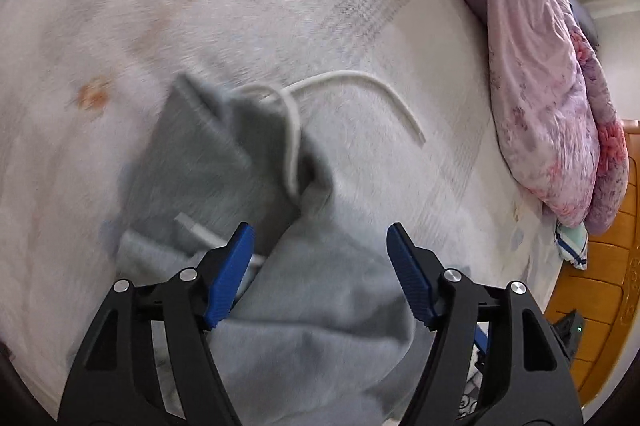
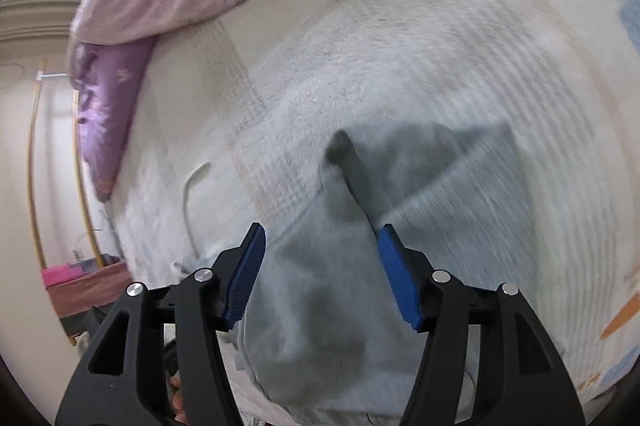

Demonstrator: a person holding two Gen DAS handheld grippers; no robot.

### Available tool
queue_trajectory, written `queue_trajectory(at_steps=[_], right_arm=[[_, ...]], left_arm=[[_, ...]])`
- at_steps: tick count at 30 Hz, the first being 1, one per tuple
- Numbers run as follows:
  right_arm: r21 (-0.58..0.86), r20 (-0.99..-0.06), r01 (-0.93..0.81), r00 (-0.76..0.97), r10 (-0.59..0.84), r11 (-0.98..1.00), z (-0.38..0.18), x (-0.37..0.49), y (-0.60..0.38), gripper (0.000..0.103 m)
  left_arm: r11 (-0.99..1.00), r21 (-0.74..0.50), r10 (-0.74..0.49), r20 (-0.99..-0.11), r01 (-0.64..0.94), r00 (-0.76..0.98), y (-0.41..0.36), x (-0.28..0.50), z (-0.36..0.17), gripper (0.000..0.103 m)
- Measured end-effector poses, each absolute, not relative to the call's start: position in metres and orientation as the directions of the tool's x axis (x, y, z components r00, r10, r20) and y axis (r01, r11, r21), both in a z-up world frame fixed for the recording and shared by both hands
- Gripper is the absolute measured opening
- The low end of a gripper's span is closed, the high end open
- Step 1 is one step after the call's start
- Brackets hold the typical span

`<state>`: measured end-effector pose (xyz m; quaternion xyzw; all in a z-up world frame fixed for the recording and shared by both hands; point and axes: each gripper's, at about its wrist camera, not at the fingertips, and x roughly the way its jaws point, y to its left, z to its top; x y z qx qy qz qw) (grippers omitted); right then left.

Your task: Fold large clothes

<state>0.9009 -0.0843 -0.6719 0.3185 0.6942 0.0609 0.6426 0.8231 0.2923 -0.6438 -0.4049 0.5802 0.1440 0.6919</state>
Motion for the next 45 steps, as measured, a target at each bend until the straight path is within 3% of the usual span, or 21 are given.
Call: queue_trajectory(at_steps=[13, 14, 15, 17, 19, 20, 22, 25, 33, 41, 45], right_arm=[[0.355, -0.886, 0.433, -0.127, 0.446, 0.829, -0.746, 0.942, -0.057, 0.058], [0.351, -0.887, 0.432, -0.131, 0.443, 0.830, -0.746, 0.943, -0.057, 0.056], [0.346, -0.889, 0.427, -0.137, 0.438, 0.836, -0.747, 0.943, -0.058, 0.055], [0.327, -0.898, 0.415, -0.143, 0.416, 0.849, -0.747, 0.943, -0.060, 0.039], [0.318, -0.908, 0.385, -0.139, 0.395, 0.867, -0.745, 0.939, -0.064, 0.025], [0.323, -0.909, 0.379, -0.130, 0.395, 0.867, -0.744, 0.937, -0.067, 0.017], [0.349, -0.904, 0.380, -0.104, 0.414, 0.857, -0.742, 0.928, -0.072, 0.010], [0.402, -0.883, 0.386, -0.075, 0.463, 0.830, -0.731, 0.920, -0.078, 0.007], [0.553, -0.828, 0.297, 0.096, 0.552, 0.779, -0.640, 0.871, -0.097, 0.007], [0.605, -0.796, 0.242, 0.164, 0.582, 0.759, -0.560, 0.767, -0.102, 0.007], [0.582, -0.813, 0.268, 0.163, 0.559, 0.768, -0.554, 0.695, -0.102, 0.007]], left_arm=[[0.697, -0.224, -0.259, -0.964, -0.681, 0.052, 0.291, 0.888, -0.714, 0.073], [0.705, -0.210, -0.239, -0.970, -0.677, 0.052, 0.290, 0.888, -0.714, 0.069], [0.715, -0.183, -0.210, -0.977, -0.674, 0.043, 0.289, 0.888, -0.713, 0.054], [0.727, -0.138, -0.155, -0.987, -0.673, 0.035, 0.291, 0.884, -0.710, 0.028], [0.710, -0.179, -0.172, -0.982, -0.681, 0.079, 0.296, 0.876, -0.709, 0.022], [0.711, -0.196, -0.176, -0.979, -0.676, 0.098, 0.297, 0.872, -0.708, 0.015], [0.716, -0.213, -0.186, -0.976, -0.665, 0.112, 0.295, 0.868, -0.706, 0.009], [0.708, -0.261, -0.208, -0.965, -0.656, 0.160, 0.295, 0.857, -0.691, 0.008], [0.652, -0.430, -0.272, -0.901, -0.624, 0.337, 0.299, 0.785, -0.607, 0.007], [0.641, -0.472, -0.295, -0.880, -0.605, 0.373, 0.279, 0.685, -0.562, 0.007], [0.655, -0.463, -0.308, -0.885, -0.597, 0.348, 0.274, 0.625, -0.560, 0.007]])
